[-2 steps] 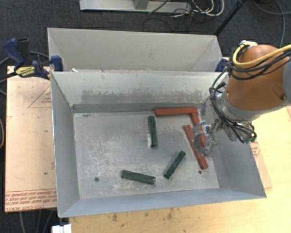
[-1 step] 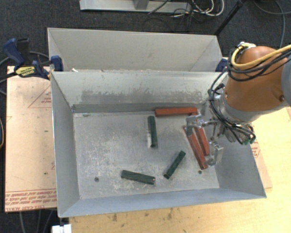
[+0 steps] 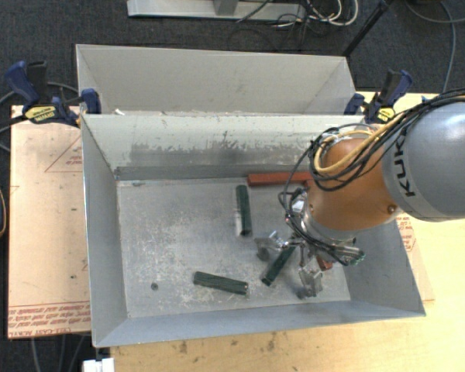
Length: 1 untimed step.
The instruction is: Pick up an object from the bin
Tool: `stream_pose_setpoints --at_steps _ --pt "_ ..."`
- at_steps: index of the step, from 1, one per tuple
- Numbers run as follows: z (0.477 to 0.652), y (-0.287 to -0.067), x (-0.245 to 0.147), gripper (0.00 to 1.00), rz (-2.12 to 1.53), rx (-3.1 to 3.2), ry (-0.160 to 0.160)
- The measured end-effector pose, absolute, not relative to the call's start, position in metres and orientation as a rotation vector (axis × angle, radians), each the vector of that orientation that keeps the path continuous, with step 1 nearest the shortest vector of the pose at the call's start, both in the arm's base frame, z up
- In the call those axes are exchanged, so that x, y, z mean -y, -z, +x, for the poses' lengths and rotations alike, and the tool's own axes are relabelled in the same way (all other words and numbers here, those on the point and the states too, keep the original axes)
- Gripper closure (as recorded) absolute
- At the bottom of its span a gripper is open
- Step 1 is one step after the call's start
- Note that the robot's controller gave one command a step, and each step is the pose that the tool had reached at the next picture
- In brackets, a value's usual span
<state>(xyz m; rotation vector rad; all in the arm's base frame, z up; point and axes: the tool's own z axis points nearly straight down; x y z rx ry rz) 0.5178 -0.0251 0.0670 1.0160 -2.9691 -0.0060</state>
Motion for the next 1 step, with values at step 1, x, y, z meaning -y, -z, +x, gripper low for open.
stream_pose_setpoints --at_steps 1 --pt "0.5197 -0.0704 0.0257 1.0 1.019 2.974 0.001"
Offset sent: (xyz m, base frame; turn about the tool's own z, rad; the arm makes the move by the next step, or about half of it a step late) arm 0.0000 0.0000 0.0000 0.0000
